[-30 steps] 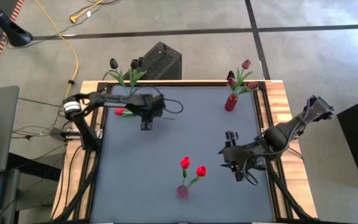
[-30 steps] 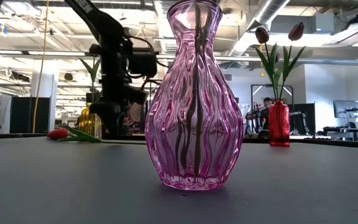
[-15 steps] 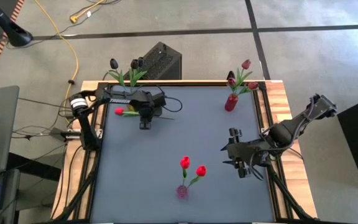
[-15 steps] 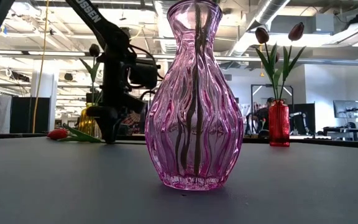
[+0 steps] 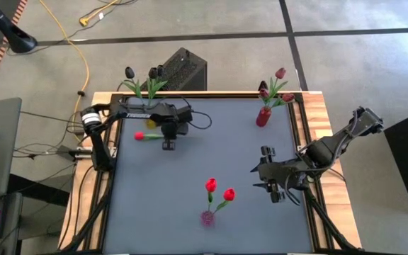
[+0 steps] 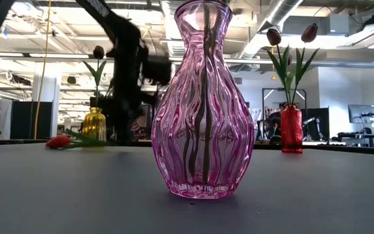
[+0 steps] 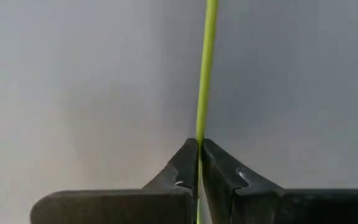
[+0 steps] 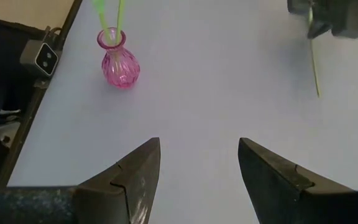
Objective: Sort flowers into vase by color
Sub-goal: Put the red flower into the violet vase
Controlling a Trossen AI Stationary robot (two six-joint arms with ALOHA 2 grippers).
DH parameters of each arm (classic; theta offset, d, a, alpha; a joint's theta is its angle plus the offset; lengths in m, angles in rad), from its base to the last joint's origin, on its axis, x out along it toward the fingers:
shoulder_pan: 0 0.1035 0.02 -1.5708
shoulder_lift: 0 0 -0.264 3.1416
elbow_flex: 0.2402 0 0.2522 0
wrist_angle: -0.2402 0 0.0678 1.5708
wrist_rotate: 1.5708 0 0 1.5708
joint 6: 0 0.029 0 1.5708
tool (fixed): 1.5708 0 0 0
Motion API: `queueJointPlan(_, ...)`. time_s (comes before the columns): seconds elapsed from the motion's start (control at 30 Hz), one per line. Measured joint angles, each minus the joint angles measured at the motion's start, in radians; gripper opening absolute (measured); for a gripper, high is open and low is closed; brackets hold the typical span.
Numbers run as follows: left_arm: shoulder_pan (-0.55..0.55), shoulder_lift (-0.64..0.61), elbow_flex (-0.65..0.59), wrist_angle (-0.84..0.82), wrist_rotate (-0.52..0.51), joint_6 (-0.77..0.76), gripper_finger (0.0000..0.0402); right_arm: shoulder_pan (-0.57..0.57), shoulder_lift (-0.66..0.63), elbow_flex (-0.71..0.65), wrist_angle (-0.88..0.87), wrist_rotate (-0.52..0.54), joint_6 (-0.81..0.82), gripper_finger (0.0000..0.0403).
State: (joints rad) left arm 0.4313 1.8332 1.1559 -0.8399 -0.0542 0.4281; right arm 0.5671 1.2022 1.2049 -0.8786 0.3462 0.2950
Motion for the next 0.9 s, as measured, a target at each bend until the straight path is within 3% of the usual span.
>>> queueJointPlan(0.2, -0.041, -0.115, 0.054, -0.027, 0.225, -0.033, 0.0000, 0.000, 0.000, 0.000, 0.000, 0.000, 0.014, 0.0244)
queueJointPlan(0.33, -0.063, -0.240, 0.055, 0.038, 0.353, -0.080, 0.0000, -0.001, 0.000, 0.000, -0.028, 0.001, 0.012, 0.0244)
queueJointPlan(0.53, -0.069, -0.389, 0.048, 0.245, 0.420, -0.292, 0.0000, -0.054, 0.001, 0.000, -0.177, 0.116, -0.058, 0.0244)
queueJointPlan(0.63, -0.071, -0.423, 0.048, 0.328, 0.384, -0.494, 0.0000, -0.105, 0.001, 0.000, -0.234, 0.189, -0.190, 0.0244)
queueJointPlan(0.73, -0.068, -0.434, 0.048, 0.365, 0.363, -0.668, 0.0000, -0.167, 0.011, 0.001, -0.248, 0.209, -0.441, 0.0244)
queueJointPlan(0.9, -0.069, -0.423, 0.048, 0.367, 0.408, -0.805, 0.0000, -0.269, 0.052, 0.001, -0.212, 0.237, -0.838, 0.0244)
